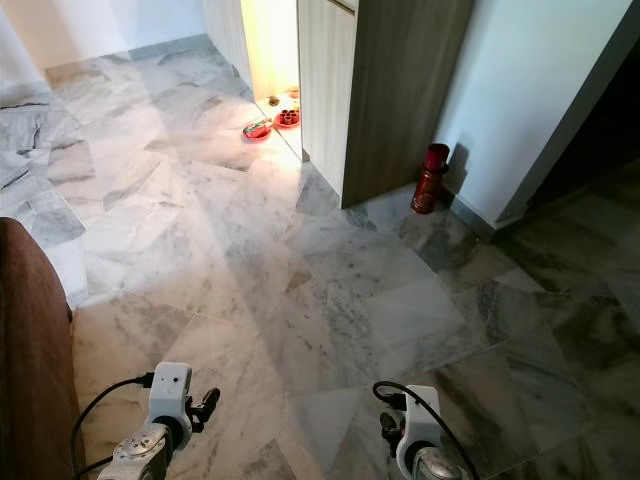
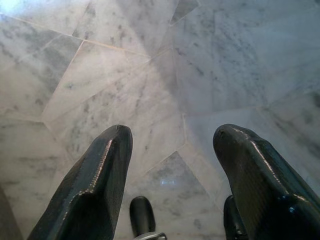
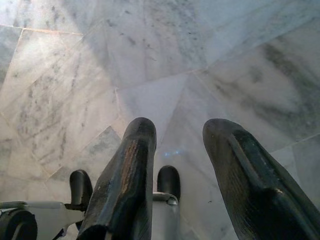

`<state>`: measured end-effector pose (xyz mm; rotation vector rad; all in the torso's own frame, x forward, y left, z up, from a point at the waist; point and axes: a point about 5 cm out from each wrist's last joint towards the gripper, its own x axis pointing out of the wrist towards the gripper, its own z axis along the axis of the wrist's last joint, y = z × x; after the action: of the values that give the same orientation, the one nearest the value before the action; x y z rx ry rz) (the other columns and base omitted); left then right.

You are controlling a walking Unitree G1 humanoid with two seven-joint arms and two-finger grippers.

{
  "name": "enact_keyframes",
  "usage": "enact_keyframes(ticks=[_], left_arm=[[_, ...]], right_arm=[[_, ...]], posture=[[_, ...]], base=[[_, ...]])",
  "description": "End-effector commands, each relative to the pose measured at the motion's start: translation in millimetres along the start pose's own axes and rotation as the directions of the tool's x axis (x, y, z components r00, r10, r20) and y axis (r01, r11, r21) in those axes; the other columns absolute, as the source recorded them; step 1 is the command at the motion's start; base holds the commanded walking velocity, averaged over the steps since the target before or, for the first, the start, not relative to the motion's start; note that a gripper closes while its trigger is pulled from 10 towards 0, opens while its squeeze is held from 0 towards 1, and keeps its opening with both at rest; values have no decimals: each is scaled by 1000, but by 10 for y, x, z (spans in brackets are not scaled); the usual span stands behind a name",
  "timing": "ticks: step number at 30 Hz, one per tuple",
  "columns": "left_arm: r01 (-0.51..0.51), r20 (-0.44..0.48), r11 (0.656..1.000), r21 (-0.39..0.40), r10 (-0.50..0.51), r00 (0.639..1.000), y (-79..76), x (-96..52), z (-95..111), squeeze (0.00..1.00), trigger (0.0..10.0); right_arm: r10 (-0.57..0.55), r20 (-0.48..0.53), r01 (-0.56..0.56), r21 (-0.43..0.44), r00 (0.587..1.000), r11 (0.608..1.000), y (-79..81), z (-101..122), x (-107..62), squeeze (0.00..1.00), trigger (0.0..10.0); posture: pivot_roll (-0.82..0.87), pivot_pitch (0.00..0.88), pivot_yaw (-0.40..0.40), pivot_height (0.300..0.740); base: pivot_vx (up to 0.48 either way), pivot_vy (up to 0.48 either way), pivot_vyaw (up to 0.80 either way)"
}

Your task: Move the pillow to the sofa from floor

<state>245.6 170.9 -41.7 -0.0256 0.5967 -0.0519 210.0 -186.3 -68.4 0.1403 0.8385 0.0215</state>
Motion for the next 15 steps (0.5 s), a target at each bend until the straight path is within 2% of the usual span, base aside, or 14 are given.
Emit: enact_keyframes(ticks=[1, 4, 8, 11, 15], left_arm=[[-17, -58, 1000, 12, 18, 998, 41, -44, -130, 0, 10000], [-64, -73, 998, -20, 62, 995, 82, -62, -172, 0, 10000], [-67, -83, 998, -13, 65, 994, 95, -70, -191, 0, 10000], [-65, -94, 998, -12, 63, 994, 112, -82, -216, 0, 10000], [-58, -99, 998, -3, 58, 993, 119, -87, -226, 0, 10000]], right_arm=[[13, 0, -13, -3, 1000, 1000, 69, 24, 21, 0, 10000], [19, -2, -19, -15, 1000, 1000, 116, 58, 39, 0, 10000], [18, -5, -18, -46, 1000, 999, 122, 56, 40, 0, 10000], [20, -9, -20, -84, 1000, 996, 116, 25, 30, 0, 10000], [11, -14, -12, -61, 1000, 998, 65, -90, -10, 0, 10000]], posture=[[31, 118, -9, 718], [36, 117, -10, 718], [42, 115, -8, 718], [40, 109, 2, 718], [35, 104, 8, 718]], base=[[0, 0, 0], [0, 0, 0], [0, 0, 0], [0, 0, 533], [0, 0, 800]])
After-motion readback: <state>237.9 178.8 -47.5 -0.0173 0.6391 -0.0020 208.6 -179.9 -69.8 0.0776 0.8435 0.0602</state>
